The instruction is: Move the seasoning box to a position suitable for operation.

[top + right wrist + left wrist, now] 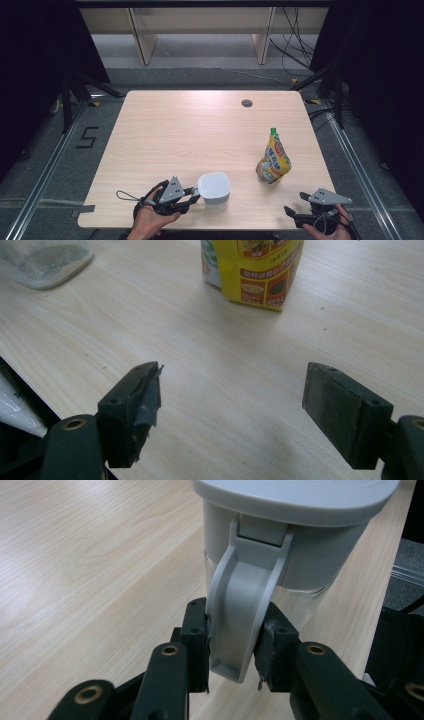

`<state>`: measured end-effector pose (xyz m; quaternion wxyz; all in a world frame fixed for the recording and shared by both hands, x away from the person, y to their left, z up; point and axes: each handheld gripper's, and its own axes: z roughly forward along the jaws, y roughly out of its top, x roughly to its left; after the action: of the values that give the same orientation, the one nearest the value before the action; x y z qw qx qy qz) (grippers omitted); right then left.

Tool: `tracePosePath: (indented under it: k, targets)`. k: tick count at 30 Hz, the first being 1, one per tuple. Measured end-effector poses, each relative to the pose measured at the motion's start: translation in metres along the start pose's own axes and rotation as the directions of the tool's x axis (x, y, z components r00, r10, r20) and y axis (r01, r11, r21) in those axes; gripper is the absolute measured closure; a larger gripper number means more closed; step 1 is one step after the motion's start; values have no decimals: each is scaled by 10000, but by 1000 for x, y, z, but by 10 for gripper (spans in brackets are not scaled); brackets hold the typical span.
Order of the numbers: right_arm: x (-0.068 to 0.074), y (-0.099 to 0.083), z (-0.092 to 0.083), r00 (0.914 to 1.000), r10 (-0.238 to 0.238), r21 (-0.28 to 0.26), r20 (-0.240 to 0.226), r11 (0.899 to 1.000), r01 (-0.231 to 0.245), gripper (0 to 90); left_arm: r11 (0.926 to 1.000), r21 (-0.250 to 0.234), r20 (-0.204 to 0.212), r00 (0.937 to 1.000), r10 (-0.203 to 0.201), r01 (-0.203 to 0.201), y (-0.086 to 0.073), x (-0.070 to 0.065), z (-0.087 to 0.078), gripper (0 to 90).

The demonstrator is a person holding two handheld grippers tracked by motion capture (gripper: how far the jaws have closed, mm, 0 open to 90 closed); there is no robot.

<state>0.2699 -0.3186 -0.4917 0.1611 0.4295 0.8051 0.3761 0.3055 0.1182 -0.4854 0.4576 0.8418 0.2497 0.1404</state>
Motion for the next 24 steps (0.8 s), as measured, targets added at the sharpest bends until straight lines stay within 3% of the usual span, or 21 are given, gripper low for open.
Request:
tracePosePath:
  k: [3,4,5,6,10,13,15,18,19,20,21,23,24]
  targets:
    - [0,-1,1,9999,130,31,-18,9999,-130,243,9998,-30,46,9998,-172,172,2,-1,3,687]
    - [-3,-1,0,10000,6,-65,79,10000,-6,243,10000,66,62,10000,8,-8,3,0,5,687]
    - [-2,-2,1,9997,236,-80,14,9997,-236,243,9998,55,121,9998,170,-170,4,2,5,687]
    - [-2,-2,1,9998,222,-75,20,9997,-222,242,10000,-15,128,9999,-95,95,3,1,6,687]
    - [-3,-3,1,9995,281,7,-107,9996,-281,242,9999,-57,296,9995,137,-136,4,5,7,686]
    - [-6,-2,0,10000,-70,-66,-15,10000,70,242,10000,5,232,9997,-65,65,4,5,8,686]
    - [-6,-2,1,9999,-157,-98,60,9998,158,241,9999,51,252,9996,107,-108,5,8,8,686]
    - [-6,-2,1,10000,-85,-7,4,10000,85,241,10000,39,199,9998,3,-4,5,9,9,687]
    - [-3,-2,2,9997,259,64,48,9996,-259,241,9998,-122,257,9996,-124,127,5,9,10,688]
    - [-3,-2,1,9994,327,46,-120,9995,-326,241,10000,59,203,9998,58,-60,5,11,9,688]
    - [-6,-2,2,9999,-30,2,-131,10000,30,241,10000,67,110,9999,-4,3,5,11,10,688]
    - [-3,-2,2,9994,286,25,-174,9996,-286,241,10000,7,126,9999,-33,33,6,13,11,689]
    - [-5,-2,2,9998,101,8,-155,9999,-101,241,10000,-27,138,9999,0,0,5,14,11,689]
